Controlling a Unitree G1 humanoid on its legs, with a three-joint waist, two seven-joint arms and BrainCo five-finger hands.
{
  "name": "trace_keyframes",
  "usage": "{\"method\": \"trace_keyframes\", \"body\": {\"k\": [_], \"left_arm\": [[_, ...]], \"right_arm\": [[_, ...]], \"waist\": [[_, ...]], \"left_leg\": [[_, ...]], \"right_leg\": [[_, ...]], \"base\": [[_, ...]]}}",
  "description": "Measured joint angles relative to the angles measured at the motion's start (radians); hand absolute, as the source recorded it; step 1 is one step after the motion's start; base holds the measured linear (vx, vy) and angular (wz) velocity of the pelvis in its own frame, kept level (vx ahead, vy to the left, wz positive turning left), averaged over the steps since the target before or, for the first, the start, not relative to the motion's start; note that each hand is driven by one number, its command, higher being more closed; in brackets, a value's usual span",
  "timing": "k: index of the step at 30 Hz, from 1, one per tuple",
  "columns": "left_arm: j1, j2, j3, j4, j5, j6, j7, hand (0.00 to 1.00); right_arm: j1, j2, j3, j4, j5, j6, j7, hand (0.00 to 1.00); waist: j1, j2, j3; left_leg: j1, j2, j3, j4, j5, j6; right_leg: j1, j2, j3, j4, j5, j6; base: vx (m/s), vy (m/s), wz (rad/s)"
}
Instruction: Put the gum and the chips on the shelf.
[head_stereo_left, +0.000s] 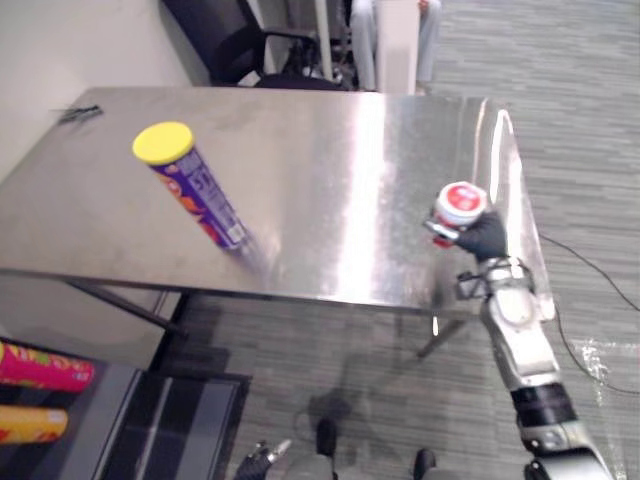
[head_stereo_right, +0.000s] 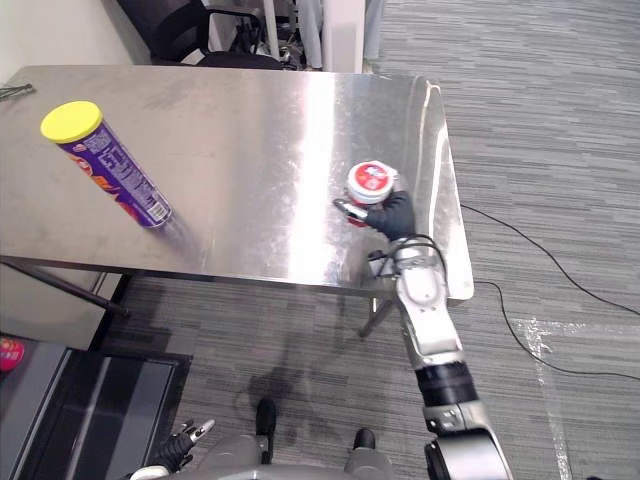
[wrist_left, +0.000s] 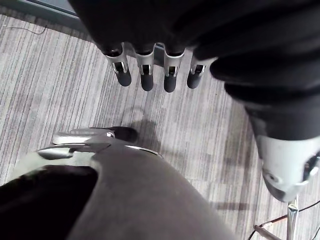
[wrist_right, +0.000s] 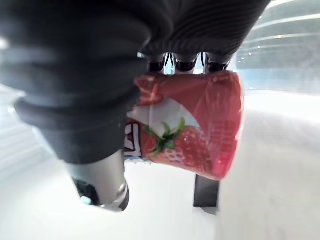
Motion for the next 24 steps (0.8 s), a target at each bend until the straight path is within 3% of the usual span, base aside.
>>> {"method": "trace_keyframes", "body": {"k": [4, 9, 16, 21, 24], "left_arm": [[0.022, 0.002, 0.031, 0.002, 0.002, 0.0, 0.0, 0.0], [0.028, -0.005, 0.054, 0.012, 0.003, 0.001, -0.001, 0.0], [0.042, -0.012, 0.056, 0.013, 0.011, 0.0, -0.002, 0.0], [0.056, -0.007, 0.055, 0.012, 0.019, 0.0, -0.003, 0.0], [0.053, 0.001, 0.053, 0.007, 0.018, 0.0, -0.004, 0.0]], "right_arm": [[0.176, -0.008, -0.148, -0.176, 0.055, -0.027, 0.027, 1.0], [0.338, 0.013, -0.224, -0.24, 0.081, -0.044, 0.056, 1.0], [0.498, 0.087, -0.294, -0.282, 0.109, -0.044, 0.095, 1.0], [0.549, 0.135, -0.301, -0.282, 0.11, -0.044, 0.104, 1.0], [0.542, 0.134, -0.292, -0.282, 0.11, -0.044, 0.105, 1.0]], "waist": [[-0.038, -0.022, -0.041], [-0.053, -0.02, -0.086], [-0.072, -0.01, -0.113], [-0.091, -0.019, -0.127], [-0.088, -0.032, -0.121]], "left_leg": [[0.003, -0.001, 0.015, -0.001, -0.001, -0.001], [0.008, 0.005, 0.021, -0.002, -0.001, -0.002], [0.023, 0.007, 0.041, -0.009, -0.005, -0.008], [0.024, 0.006, 0.045, -0.006, -0.003, -0.009], [0.019, 0.001, 0.037, 0.005, 0.007, -0.002]], "right_leg": [[0.014, -0.001, 0.004, -0.035, 0.018, 0.0], [0.014, 0.006, 0.021, -0.043, 0.025, -0.002], [0.007, 0.007, 0.039, -0.037, 0.019, -0.009], [-0.016, 0.004, 0.047, 0.01, 0.011, -0.013], [-0.053, -0.002, 0.048, 0.103, -0.027, -0.015]], "base": [[0.04, 0.015, -0.06], [-0.01, -0.004, -0.09], [-0.07, 0.009, -0.1], [-0.01, 0.005, -0.03], [0.0, -0.008, 0.07]]}}
